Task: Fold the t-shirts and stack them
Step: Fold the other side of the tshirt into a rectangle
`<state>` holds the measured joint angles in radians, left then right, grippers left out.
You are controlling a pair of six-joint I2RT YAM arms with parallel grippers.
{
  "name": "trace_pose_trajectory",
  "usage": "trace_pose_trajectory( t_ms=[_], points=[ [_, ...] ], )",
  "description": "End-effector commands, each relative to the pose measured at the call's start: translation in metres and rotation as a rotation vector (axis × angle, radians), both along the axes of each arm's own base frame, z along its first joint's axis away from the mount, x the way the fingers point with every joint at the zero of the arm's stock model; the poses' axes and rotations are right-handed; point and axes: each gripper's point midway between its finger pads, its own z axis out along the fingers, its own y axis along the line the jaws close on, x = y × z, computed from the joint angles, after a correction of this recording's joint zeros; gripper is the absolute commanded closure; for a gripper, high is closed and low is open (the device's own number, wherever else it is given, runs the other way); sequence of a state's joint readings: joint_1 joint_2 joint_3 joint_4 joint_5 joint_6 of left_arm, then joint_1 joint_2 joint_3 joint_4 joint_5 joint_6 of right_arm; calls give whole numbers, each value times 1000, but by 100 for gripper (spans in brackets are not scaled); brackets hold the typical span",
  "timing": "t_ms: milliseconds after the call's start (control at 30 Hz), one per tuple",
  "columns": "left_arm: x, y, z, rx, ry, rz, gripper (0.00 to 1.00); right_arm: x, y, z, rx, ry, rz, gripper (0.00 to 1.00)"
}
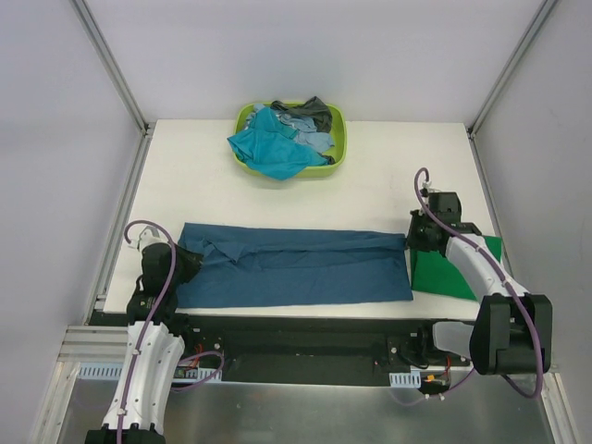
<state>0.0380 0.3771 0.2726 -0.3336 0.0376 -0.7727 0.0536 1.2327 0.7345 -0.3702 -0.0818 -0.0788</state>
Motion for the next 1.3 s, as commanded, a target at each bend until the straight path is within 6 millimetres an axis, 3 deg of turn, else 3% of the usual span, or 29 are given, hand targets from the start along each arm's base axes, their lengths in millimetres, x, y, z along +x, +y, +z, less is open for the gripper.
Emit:
trace_pose_trajectory(
  t_ms=[0, 33, 100, 133, 167, 233, 333, 400, 533, 567, 633, 833, 933, 1033, 1133, 1267],
  points=[
    [-15, 10, -15, 8, 97, 76, 71, -11, 1, 7, 49, -20, -70, 78],
    [-19, 17, -15, 18, 119, 120, 50, -15, 0, 7, 57, -19, -108, 59],
    [-18, 21, -3, 22, 114, 151, 22, -19, -4, 18, 51, -52, -139, 32],
    [-16, 21, 10, 21, 92, 153, 11, -19, -6, 27, 46, -82, -148, 23],
    [-15, 21, 18, 18, 79, 150, 1, -19, -6, 35, 45, -110, -140, 16],
    [-11, 19, 36, 13, 35, 139, 1, -18, 5, 57, 89, -175, -87, 2],
    [-7, 16, 56, 4, -5, 123, 1, -20, 42, 88, 191, -255, 63, 4],
    [-2, 14, 67, 1, -8, 112, 1, -23, 77, 102, 234, -291, 189, 4],
    [23, 6, 83, 5, -22, 38, 1, -38, 182, 124, 443, -327, 482, 4],
    [31, -6, 85, -29, -20, -23, 1, -39, 209, 129, 497, -332, 537, 4],
    [49, -20, 85, -62, 12, -109, 1, -51, 265, 129, 563, -308, 638, 4],
    [80, -33, 45, -106, 200, -202, 1, -64, 390, 91, 624, -181, 648, 3],
    [84, -30, 25, -97, 237, -200, 1, -66, 430, 62, 636, -117, 593, 8],
    [81, -32, 14, -111, 266, -232, 1, -70, 456, 41, 650, -79, 561, 15],
    [76, -32, 3, -123, 292, -233, 1, -71, 468, 29, 644, -81, 524, 22],
    [71, -31, 0, -113, 292, -238, 1, -62, 469, 16, 625, -100, 442, 27]
  ],
)
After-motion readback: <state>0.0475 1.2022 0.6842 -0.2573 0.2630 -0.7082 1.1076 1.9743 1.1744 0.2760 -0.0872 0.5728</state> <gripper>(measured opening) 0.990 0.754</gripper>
